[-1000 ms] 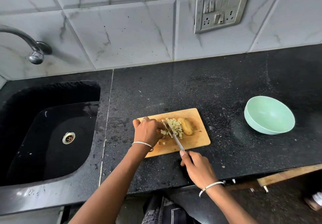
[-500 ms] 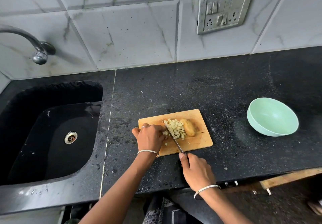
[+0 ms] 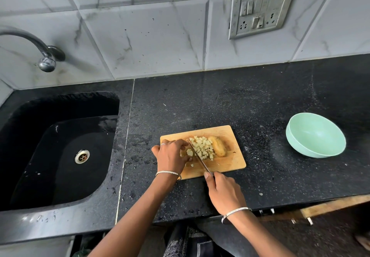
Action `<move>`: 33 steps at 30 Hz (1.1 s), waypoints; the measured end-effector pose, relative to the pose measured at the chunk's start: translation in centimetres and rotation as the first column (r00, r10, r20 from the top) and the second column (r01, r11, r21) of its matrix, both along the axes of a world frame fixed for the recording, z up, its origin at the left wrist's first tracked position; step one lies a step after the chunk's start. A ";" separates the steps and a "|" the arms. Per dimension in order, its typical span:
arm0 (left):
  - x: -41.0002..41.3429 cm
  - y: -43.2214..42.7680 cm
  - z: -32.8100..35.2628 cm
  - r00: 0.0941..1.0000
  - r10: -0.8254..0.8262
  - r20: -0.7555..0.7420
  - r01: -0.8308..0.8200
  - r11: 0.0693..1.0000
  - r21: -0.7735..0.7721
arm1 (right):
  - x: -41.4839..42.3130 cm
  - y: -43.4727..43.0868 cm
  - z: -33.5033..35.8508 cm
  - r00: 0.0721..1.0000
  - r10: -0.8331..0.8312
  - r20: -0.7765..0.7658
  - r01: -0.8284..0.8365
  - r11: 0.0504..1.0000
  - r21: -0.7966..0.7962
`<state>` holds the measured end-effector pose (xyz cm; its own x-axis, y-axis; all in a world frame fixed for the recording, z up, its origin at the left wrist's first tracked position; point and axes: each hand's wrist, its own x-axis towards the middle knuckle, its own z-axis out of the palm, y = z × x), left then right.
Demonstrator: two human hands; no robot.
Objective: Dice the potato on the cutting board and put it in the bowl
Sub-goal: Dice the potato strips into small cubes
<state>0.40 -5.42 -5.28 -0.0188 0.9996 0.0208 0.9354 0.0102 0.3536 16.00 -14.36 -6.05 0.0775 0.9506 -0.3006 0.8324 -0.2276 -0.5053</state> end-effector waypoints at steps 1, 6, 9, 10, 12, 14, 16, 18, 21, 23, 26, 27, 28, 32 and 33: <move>0.1 -0.1 0.1 1.000 -0.002 -0.026 0.002 1.000 -0.001 | 0.0 -0.2 0.0 1.000 0.002 -0.012 -0.002 1.000 -0.003; 0.1 -0.3 -0.1 0.999 0.015 -0.037 -0.016 1.000 -0.014 | -0.4 -0.8 0.1 0.999 0.003 -0.041 -0.004 1.000 -0.024; -0.1 -0.1 -0.2 0.999 0.037 -0.007 -0.038 0.999 -0.018 | -0.6 -0.8 0.0 1.000 0.008 -0.030 -0.009 1.000 -0.028; -0.2 -0.1 -0.2 0.999 0.042 0.004 -0.042 0.999 -0.015 | -0.6 -0.8 0.0 1.000 0.012 -0.025 -0.013 1.000 -0.029; -0.4 0.1 -0.4 0.999 0.038 0.017 -0.038 0.999 -0.007 | -0.8 -0.8 0.2 1.000 0.013 -0.016 -0.013 0.999 -0.036; -0.4 0.2 -0.5 0.999 0.039 0.022 -0.039 0.999 -0.005 | -1.0 -0.8 0.5 1.000 0.008 -0.016 -0.009 0.999 -0.050; -0.4 0.2 -0.5 0.999 0.046 0.018 -0.046 0.999 -0.001 | -1.2 -0.8 0.6 1.000 0.004 -0.026 -0.006 0.998 -0.070; -0.4 0.3 -0.5 0.999 0.048 0.013 -0.048 0.999 0.002 | -1.4 -0.8 0.8 0.999 0.005 -0.034 -0.008 0.996 -0.085; -0.5 0.5 -0.5 0.999 0.048 0.025 -0.048 0.999 -0.004 | -1.8 -0.4 0.8 1.000 0.010 0.014 -0.009 0.996 -0.092; -0.5 0.5 -0.5 0.998 0.054 0.030 -0.054 0.999 -0.004 | -2.0 -0.2 0.7 0.998 0.014 0.069 -0.008 0.996 -0.091; -0.6 0.5 -0.8 0.998 0.052 0.028 -0.052 0.999 -0.007 | -2.6 -0.3 0.5 0.985 0.043 0.169 -0.032 0.997 -0.072; -0.6 0.5 -0.8 0.998 0.051 0.030 -0.051 0.999 -0.011 | -2.7 -0.4 0.6 0.977 0.057 0.204 -0.046 0.997 -0.057; -0.6 0.5 -0.8 0.998 0.053 0.033 -0.053 0.999 -0.015 | -2.7 -0.5 0.6 0.973 0.065 0.220 -0.056 0.997 -0.047; -0.4 0.4 -0.8 0.998 0.060 0.029 -0.060 0.998 -0.007 | -1.0 0.9 0.6 1.000 -0.027 -0.014 0.024 0.988 -0.151; -0.4 0.4 -1.0 0.998 0.060 0.033 -0.060 0.998 -0.001 | -0.5 1.2 0.6 0.996 -0.041 -0.077 0.027 0.985 -0.173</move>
